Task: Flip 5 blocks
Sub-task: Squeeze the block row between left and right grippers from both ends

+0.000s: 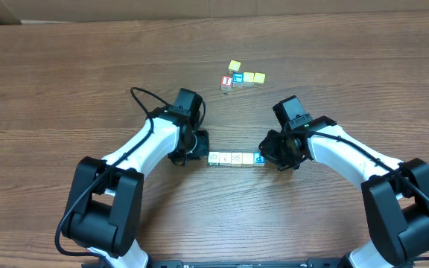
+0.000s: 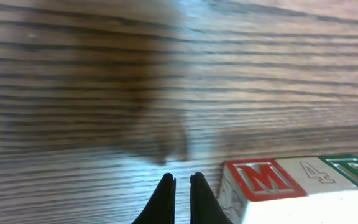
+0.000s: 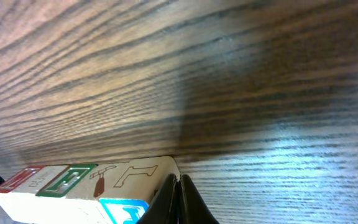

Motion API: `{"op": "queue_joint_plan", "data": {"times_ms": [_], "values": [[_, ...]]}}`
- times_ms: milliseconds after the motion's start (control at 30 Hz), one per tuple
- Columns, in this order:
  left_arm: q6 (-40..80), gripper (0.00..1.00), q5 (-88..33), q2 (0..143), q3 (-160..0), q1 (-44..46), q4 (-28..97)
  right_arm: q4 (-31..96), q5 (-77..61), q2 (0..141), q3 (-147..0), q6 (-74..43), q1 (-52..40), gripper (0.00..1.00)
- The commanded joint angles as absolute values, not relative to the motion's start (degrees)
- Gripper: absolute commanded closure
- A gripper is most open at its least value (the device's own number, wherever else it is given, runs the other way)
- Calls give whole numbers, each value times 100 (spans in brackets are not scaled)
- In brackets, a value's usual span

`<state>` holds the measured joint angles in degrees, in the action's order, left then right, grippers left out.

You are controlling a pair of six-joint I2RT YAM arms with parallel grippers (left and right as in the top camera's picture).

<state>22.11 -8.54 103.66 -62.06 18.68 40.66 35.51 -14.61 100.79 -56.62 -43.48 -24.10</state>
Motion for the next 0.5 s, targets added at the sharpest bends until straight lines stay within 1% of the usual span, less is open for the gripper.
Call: {"op": "queue_joint_plan", "data": {"times_ms": [0,467], "values": [[2224,96,-843,10425,-6189,1693,4088,3494,-1472,9998,-5625,-4375,-2438,96],[1966,96,-860,10425,-6189,1426,4348,3468,-1472,9998,-5625,-4377,-2456,96]]}}
